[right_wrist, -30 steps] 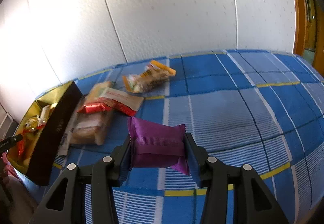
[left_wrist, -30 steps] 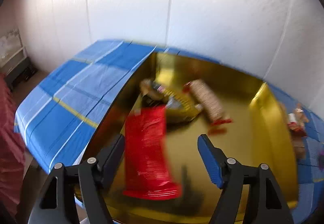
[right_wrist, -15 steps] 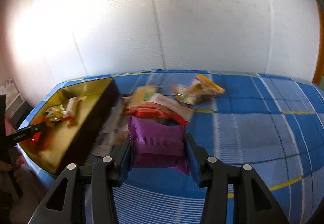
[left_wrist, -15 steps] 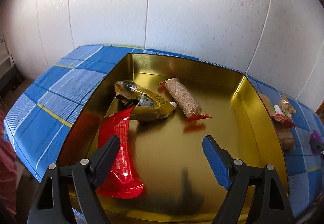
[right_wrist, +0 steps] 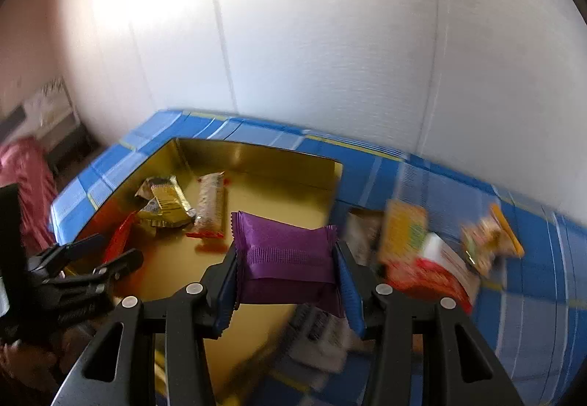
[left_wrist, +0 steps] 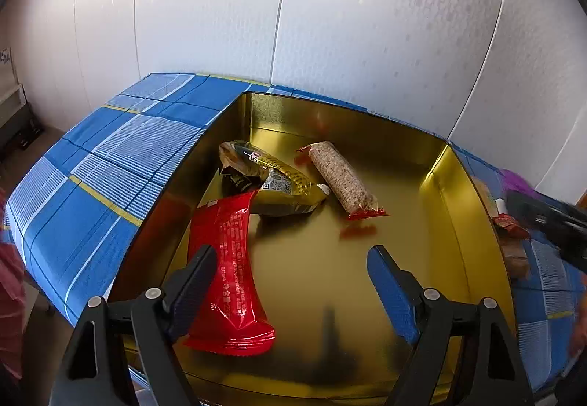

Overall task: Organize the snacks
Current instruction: 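Carry the purple packet with the right tool into the tin and open, then move the right tool to the clear pastry bag and close on it, then grasp the small red gold-print packet with the left tool, then carry the small red packet with the left tool into the tin and open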

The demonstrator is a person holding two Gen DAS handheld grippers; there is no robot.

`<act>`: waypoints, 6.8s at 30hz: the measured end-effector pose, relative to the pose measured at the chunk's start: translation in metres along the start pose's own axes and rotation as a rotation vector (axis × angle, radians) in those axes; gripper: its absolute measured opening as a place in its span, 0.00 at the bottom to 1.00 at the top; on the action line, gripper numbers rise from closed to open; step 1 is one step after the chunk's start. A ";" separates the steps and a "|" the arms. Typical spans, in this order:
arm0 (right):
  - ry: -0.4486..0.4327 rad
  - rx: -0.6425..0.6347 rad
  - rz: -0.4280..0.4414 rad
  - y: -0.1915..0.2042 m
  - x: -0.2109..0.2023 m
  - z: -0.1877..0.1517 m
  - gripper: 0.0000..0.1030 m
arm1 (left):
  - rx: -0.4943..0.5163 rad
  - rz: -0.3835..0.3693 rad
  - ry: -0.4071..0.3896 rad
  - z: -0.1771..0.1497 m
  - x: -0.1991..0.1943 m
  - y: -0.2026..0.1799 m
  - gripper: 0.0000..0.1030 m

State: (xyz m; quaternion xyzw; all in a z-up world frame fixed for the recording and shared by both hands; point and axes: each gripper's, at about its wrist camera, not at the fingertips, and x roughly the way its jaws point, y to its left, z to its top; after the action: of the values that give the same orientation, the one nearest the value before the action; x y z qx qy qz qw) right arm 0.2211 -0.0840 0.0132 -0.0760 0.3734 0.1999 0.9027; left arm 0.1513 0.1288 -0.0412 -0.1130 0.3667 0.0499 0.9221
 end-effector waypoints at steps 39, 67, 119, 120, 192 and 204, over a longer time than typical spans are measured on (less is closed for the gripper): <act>0.125 0.141 -0.018 0.020 0.083 0.063 0.61 | -0.035 -0.018 0.002 0.003 0.002 0.010 0.82; 0.071 0.316 -0.148 -0.105 -0.041 -0.099 0.61 | 0.070 -0.102 -0.044 -0.007 -0.010 -0.039 0.92; 0.093 0.519 -0.306 -0.218 -0.068 -0.153 0.63 | 0.478 -0.263 -0.010 -0.029 -0.023 -0.223 0.96; 0.094 0.516 -0.309 -0.217 -0.068 -0.153 0.63 | 0.517 -0.260 -0.008 -0.026 -0.016 -0.237 0.96; 0.083 0.531 -0.280 -0.222 -0.069 -0.156 0.61 | 0.604 -0.325 0.189 -0.066 0.036 -0.311 0.24; 0.078 0.521 -0.295 -0.221 -0.069 -0.157 0.61 | 0.499 -0.387 0.125 -0.060 -0.009 -0.274 0.24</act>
State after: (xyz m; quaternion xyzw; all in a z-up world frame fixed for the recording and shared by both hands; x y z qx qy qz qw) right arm 0.1682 -0.3506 -0.0518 0.0972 0.4314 -0.0392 0.8960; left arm 0.1527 -0.1512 -0.0297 0.0460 0.3953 -0.2246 0.8895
